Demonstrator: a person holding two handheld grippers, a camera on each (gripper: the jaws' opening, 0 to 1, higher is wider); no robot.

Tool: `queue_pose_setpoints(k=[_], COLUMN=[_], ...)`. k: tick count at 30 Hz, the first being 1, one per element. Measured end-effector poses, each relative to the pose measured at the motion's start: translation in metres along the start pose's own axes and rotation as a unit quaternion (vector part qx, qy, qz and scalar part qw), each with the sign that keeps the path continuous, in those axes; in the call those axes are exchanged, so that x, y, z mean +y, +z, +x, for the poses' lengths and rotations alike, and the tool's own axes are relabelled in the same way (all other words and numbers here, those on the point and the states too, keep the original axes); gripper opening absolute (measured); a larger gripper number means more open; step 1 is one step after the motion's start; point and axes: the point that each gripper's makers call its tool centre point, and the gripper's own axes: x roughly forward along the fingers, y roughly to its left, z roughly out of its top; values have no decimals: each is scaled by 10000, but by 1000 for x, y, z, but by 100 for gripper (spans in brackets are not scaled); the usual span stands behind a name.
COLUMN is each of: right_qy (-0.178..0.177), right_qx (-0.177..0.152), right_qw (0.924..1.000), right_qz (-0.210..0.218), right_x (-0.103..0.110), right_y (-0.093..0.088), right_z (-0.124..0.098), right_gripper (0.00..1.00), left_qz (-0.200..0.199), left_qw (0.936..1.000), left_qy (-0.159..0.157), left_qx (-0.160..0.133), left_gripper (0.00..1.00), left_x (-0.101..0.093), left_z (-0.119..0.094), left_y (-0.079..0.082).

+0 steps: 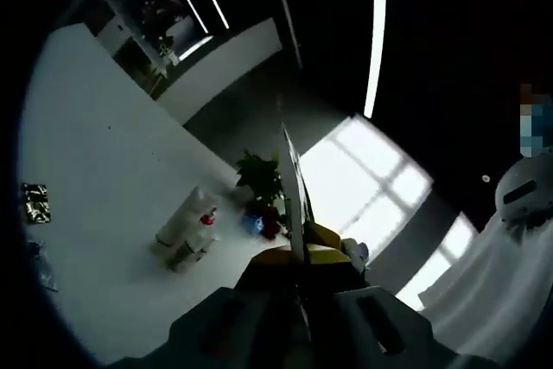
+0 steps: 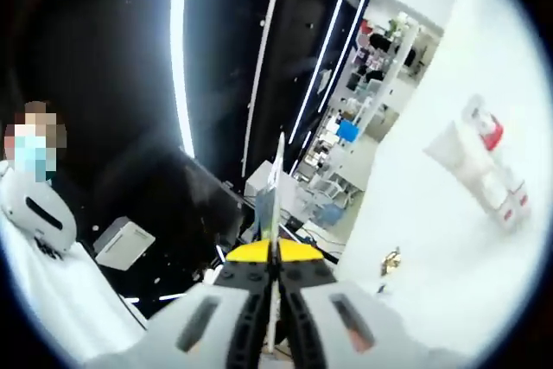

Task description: Arrange the skincare products in the storage area until every visible bottle or jar stands upright without overlapping.

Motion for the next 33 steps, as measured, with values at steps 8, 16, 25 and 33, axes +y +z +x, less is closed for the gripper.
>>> queue_pose_setpoints(k=[8,16,25,33], right_qy=[-127,-258,-609,-903], right_qx=[238,405,499,583], right_qw=[9964,9933,9891,9839], right_qz=[-807,-1052,-1246,-1426], right_x=[-1,-8,-23,-35], right_y=[-2,-9,-12,-13], right_z=[0,1,-7,-20], right_gripper=[17,42,65,75], left_qz=[-229,-503,-808,-1074], left_qw=[9997,9980,9950,9918], left_qy=[54,333,539,644], left_qx=[-65,-175,-251,-239], left_gripper=[0,0,0,0], left_x=[4,21,37,51], left_z=[2,-2,-4,0], left_y=[-1,-2,-7,-14])
